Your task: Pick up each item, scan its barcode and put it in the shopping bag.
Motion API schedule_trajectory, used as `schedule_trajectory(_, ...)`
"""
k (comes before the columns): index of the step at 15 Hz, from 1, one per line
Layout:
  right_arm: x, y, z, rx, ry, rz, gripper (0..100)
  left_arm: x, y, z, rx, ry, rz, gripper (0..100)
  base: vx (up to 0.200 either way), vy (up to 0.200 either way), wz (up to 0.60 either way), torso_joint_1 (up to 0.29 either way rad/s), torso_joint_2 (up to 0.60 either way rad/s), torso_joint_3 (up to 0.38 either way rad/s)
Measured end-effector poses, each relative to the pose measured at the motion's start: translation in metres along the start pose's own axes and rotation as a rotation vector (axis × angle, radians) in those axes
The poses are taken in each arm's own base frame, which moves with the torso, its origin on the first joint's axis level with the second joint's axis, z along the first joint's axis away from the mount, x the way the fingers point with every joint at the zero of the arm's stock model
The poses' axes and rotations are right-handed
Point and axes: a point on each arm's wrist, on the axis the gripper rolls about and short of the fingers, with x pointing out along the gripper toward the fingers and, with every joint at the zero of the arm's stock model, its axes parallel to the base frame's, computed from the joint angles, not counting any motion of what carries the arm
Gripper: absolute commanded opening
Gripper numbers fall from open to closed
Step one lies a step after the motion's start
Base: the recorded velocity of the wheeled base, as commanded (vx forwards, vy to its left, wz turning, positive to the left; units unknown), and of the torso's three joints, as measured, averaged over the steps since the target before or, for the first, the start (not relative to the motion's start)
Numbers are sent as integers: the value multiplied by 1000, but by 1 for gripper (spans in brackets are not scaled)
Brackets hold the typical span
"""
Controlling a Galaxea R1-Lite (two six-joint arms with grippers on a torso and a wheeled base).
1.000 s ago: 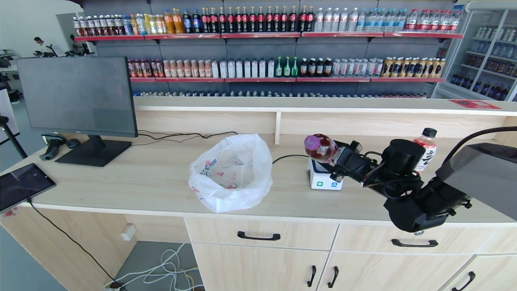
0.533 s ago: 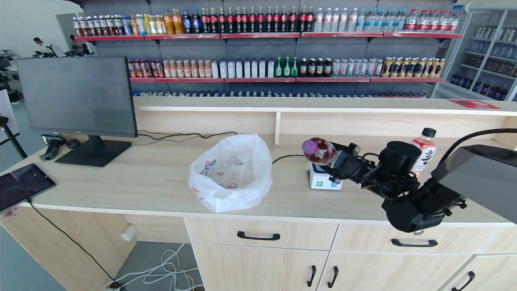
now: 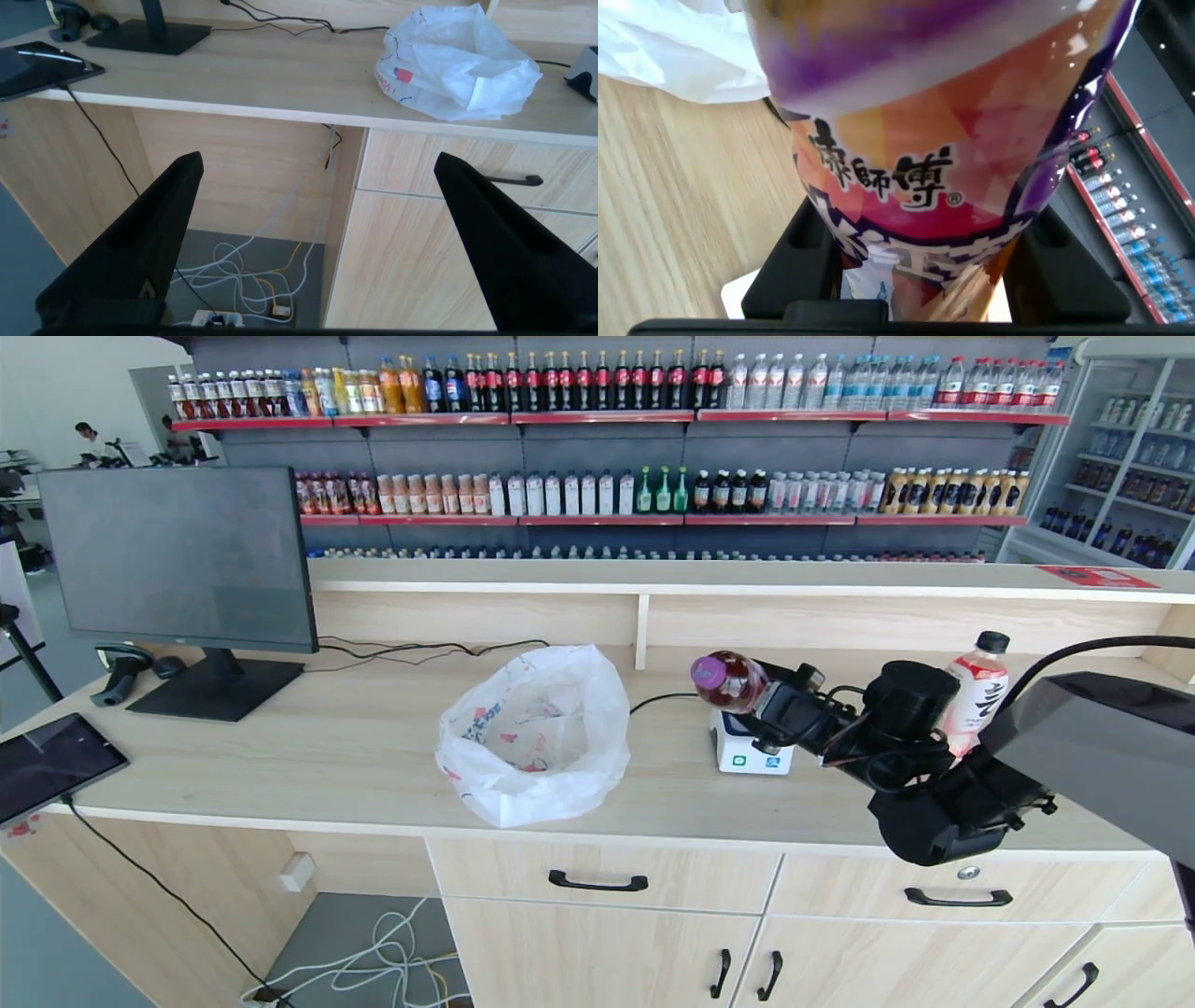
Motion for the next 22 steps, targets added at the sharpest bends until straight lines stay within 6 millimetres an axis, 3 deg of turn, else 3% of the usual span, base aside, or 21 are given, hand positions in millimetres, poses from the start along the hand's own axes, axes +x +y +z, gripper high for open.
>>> schedule_trajectory(14,3,14,-7,-24,50,38,0,0,0,0,0,0,0,100,0,0,0,0,0,0)
schedule_trajectory(22,5,9,-14,-20,62,19,0,0,0,0,0,0,0,100,0,0,0,0,0,0)
